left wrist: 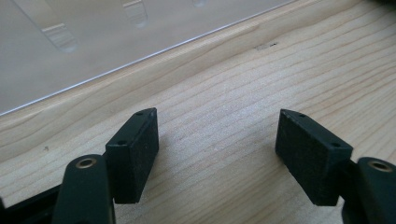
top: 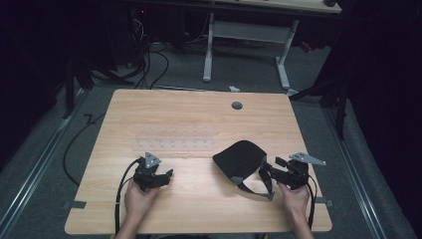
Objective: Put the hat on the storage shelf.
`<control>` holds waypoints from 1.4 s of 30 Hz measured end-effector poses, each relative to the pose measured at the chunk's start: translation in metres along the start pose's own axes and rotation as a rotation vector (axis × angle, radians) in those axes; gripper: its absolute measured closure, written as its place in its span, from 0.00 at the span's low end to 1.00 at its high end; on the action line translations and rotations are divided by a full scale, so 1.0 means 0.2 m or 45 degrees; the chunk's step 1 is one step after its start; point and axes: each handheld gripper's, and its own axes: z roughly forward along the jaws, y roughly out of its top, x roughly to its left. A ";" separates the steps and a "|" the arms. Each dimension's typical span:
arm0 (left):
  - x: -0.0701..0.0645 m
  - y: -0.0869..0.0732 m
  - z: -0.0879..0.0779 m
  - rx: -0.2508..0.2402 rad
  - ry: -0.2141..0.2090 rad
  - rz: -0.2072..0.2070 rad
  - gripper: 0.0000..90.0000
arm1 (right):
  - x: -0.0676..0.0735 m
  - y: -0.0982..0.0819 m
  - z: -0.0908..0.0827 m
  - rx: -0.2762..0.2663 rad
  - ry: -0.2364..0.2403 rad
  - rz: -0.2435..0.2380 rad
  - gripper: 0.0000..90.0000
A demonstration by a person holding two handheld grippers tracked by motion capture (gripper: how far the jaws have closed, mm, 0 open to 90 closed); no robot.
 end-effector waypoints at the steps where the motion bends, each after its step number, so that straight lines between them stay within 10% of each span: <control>1: 0.00 0.00 0.00 -0.001 -0.002 -0.001 0.34 | 0.00 0.01 0.01 0.007 0.007 -0.001 0.41; 29: 0.00 0.00 0.00 -0.002 -0.001 -0.001 0.34 | 0.01 0.04 0.32 0.172 0.184 0.047 0.51; 42: 0.00 0.00 0.00 -0.002 0.002 -0.002 0.34 | -0.01 0.02 0.33 0.202 0.264 0.075 0.74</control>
